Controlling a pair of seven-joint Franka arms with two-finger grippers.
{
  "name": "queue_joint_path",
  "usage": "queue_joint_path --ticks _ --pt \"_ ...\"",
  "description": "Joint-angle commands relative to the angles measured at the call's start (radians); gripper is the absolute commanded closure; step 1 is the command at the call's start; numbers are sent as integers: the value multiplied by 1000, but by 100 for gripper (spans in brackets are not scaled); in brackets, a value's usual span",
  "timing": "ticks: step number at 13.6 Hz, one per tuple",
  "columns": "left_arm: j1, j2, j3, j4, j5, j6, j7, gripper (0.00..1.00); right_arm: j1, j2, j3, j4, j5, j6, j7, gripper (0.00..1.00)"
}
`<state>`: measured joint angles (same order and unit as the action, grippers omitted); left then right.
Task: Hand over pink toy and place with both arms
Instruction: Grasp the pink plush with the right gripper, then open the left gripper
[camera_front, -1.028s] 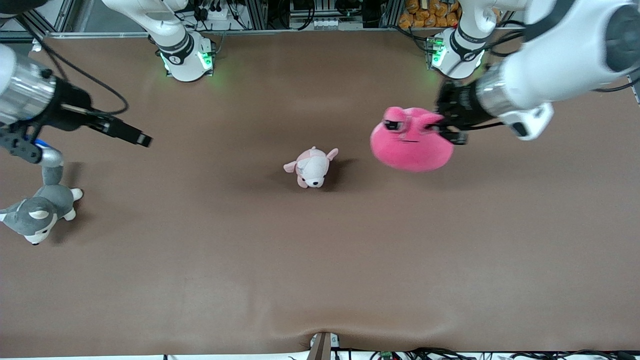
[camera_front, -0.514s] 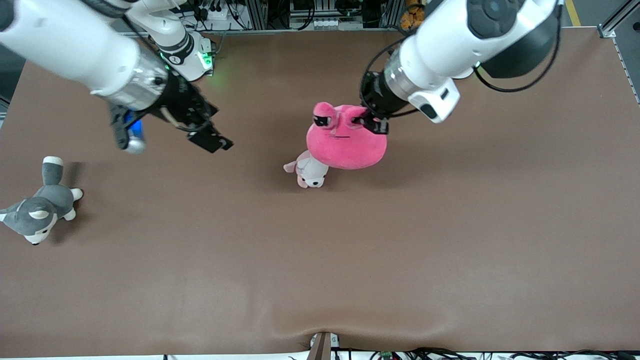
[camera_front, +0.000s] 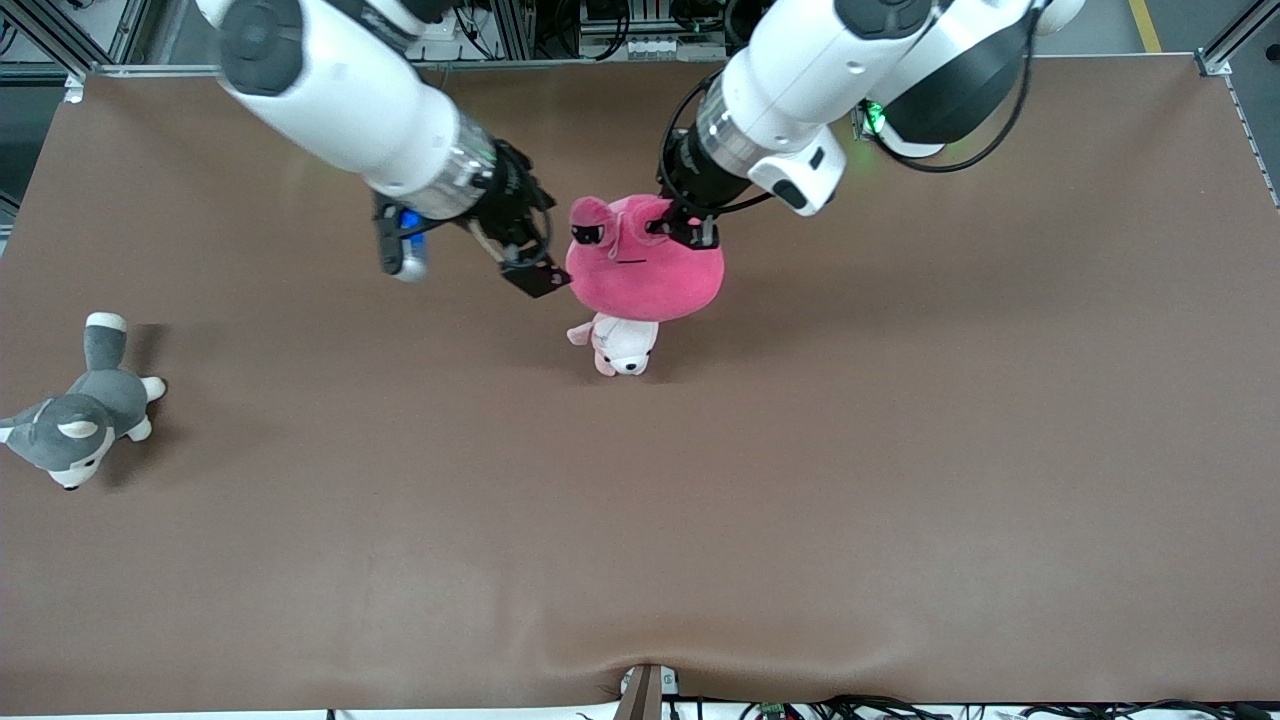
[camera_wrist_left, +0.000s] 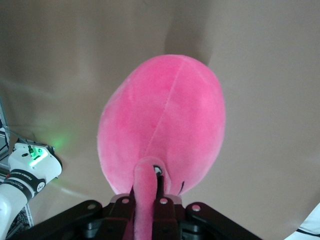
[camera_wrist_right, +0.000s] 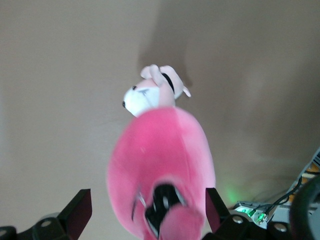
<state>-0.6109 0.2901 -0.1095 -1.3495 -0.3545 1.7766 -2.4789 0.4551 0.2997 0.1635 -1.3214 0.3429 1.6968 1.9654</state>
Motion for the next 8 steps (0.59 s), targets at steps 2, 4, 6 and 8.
queue_joint_path --ticks 2,4,6,8 --pt "-23 23 10 29 -6 24 -51 100 36 12 -9 2 2 -9 92 0" --pt "-23 21 10 29 -6 24 -52 100 50 15 -9 1 -4 -31 92 0" --pt "-23 20 10 29 -6 24 -54 100 48 13 -10 2 -51 -89 92 16" --pt "-23 18 10 27 -4 24 -55 100 45 12 -10 8 -108 -111 93 81"
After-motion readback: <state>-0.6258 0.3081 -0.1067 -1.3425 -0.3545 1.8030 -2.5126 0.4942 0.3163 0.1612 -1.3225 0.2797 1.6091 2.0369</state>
